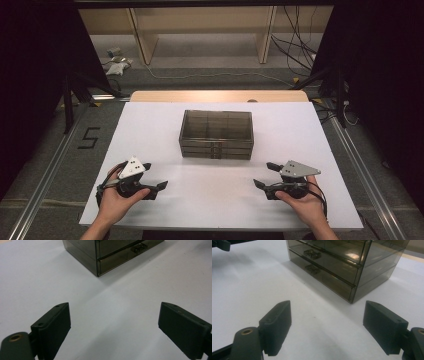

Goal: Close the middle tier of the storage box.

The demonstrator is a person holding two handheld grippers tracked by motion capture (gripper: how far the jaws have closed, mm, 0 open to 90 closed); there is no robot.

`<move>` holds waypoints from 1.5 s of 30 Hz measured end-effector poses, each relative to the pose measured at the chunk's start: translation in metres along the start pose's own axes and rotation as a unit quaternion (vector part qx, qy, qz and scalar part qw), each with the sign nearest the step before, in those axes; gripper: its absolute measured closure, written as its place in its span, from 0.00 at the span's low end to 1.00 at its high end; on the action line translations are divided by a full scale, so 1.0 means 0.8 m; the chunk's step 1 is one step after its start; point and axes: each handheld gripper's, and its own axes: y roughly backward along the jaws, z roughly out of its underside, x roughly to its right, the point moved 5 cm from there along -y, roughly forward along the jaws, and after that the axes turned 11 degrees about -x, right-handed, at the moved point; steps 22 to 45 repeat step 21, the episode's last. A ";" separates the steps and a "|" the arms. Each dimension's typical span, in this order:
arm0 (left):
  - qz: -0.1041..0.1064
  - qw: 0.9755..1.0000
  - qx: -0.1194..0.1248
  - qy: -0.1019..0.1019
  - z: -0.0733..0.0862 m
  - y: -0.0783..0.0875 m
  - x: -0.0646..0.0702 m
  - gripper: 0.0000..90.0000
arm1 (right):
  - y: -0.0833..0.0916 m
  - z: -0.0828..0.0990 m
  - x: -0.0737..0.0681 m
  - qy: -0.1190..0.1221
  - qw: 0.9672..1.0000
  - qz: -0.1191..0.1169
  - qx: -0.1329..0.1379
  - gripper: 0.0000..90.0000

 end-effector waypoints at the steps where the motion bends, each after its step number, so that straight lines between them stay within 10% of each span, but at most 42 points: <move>1: -0.001 1.000 0.001 0.001 0.002 0.001 -0.001 0.12 | 0.000 0.000 0.000 -0.001 1.000 0.000 0.000 0.26; 45: -0.013 0.999 0.031 0.011 0.002 -0.003 -0.010 0.12 | 0.000 0.000 -0.001 0.005 1.000 0.000 -0.002 0.26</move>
